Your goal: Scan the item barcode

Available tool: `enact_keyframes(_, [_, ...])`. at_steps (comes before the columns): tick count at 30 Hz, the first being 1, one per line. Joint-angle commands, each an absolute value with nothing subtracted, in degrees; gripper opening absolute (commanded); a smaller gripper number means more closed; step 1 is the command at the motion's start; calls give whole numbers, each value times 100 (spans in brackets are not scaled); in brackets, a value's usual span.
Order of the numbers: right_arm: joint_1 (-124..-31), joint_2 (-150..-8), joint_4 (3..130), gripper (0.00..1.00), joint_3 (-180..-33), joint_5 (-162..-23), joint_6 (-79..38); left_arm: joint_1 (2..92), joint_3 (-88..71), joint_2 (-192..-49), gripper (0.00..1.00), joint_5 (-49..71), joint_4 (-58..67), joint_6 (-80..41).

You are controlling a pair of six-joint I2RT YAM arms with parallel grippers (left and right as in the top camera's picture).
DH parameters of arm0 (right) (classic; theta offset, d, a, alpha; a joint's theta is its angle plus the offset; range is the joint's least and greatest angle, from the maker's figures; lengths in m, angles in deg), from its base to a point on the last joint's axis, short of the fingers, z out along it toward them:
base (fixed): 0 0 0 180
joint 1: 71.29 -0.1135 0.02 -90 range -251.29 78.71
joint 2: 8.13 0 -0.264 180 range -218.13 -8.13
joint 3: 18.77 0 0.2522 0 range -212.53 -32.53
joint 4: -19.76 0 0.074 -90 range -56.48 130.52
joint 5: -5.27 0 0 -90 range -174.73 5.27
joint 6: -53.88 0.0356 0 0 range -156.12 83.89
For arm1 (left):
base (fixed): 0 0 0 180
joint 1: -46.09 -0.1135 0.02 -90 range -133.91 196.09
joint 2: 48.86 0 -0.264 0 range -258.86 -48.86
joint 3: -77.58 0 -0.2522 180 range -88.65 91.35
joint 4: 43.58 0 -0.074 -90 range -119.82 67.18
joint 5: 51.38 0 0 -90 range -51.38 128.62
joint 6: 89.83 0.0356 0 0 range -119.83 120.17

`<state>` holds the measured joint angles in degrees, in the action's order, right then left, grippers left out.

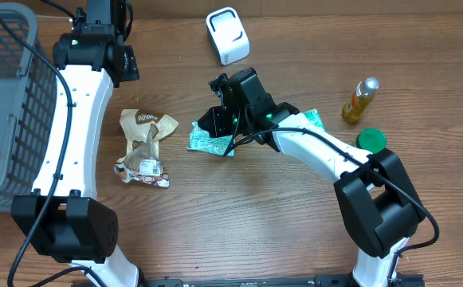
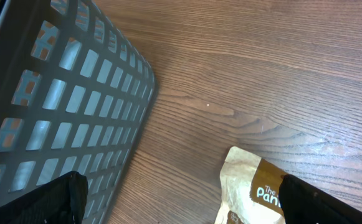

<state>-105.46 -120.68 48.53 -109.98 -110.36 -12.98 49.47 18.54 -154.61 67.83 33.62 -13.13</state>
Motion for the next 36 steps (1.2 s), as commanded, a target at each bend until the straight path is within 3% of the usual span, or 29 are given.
enact_keyframes(1, [-10577,-12455,4750,4,-11055,-10780,-1206,4986,1946,-15354,99,6860,3357,-1265])
enact_keyframes(12, [-10616,-13561,4733,4,-11055,-10767,-778,4986,1944,-15354,100,6860,3357,-1265])
enact_keyframes(20, [-10410,-12781,4752,4,-11365,-11132,-830,4986,1944,-15354,100,6860,3355,-1265])
enact_keyframes(36, [-10395,-13323,5266,4,-11350,-9888,-821,4986,1944,-15354,99,6860,3357,-1265])
